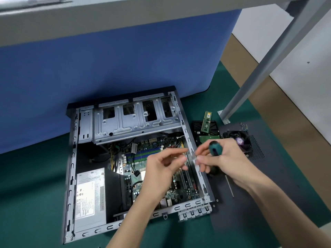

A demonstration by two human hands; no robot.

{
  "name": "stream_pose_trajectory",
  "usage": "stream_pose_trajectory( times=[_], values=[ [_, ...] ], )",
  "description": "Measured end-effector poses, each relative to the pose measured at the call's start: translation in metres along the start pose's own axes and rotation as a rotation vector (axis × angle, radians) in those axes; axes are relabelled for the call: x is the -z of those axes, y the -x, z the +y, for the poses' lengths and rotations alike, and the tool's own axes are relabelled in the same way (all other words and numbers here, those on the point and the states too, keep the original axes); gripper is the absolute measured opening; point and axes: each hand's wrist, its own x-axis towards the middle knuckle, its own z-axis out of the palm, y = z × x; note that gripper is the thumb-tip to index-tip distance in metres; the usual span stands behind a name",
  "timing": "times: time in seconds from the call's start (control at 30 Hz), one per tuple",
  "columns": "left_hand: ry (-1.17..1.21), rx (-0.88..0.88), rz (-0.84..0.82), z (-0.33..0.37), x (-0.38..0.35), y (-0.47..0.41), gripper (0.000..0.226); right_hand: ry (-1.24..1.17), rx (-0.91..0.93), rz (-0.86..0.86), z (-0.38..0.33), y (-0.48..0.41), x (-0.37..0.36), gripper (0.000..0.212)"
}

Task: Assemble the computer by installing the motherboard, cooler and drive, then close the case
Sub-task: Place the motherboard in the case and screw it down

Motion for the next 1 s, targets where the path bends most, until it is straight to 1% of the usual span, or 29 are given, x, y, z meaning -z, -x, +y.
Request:
stream_pose_trajectory(
  times=[0.07, 0.13, 0.2, 0.27, 0.37, 0.43, 0.5, 0.6, 0.7, 0.8, 1.0],
  values=[
    [0.078, -0.046, 0.007, 0.008, -0.002, 0.0, 0.021, -0.057, -0.028, -0.13, -0.011, -0.003, -0.014, 0.015],
    [0.093, -0.083, 0.051, 0.008, 0.001, 0.001, 0.018, -0.114, -0.044, -0.151, -0.014, -0.006, -0.025, 0.021],
    [0.084, -0.112, 0.088, 0.005, 0.007, 0.001, 0.012, -0.16, -0.049, -0.131, -0.013, -0.01, -0.035, 0.025],
    [0.108, -0.103, 0.096, 0.002, 0.014, 0.002, 0.011, -0.205, -0.051, -0.106, -0.009, -0.012, -0.042, 0.026],
    [0.115, -0.076, 0.092, -0.002, 0.021, 0.004, 0.012, -0.241, -0.054, -0.039, -0.003, -0.014, -0.051, 0.023],
    [0.094, -0.067, 0.126, -0.005, 0.024, 0.005, 0.012, -0.22, -0.048, 0.011, 0.001, -0.014, -0.057, 0.021],
    [0.025, -0.076, 0.186, -0.008, 0.025, 0.005, 0.008, -0.182, -0.039, 0.087, 0.006, -0.013, -0.066, 0.018],
    [-0.151, -0.094, 0.248, -0.011, 0.023, 0.005, 0.01, -0.214, -0.052, 0.226, 0.014, -0.015, -0.079, 0.013],
    [-0.18, -0.061, 0.202, -0.01, 0.026, 0.005, 0.013, -0.239, -0.069, 0.305, 0.018, -0.02, -0.087, 0.009],
    [-0.209, -0.066, 0.134, -0.007, 0.032, 0.005, 0.013, -0.232, -0.082, 0.335, 0.021, -0.023, -0.089, 0.008],
    [-0.405, -0.066, 0.168, -0.004, 0.04, -0.001, 0.008, -0.22, -0.149, 0.307, 0.02, -0.025, -0.094, 0.003]
  ],
)
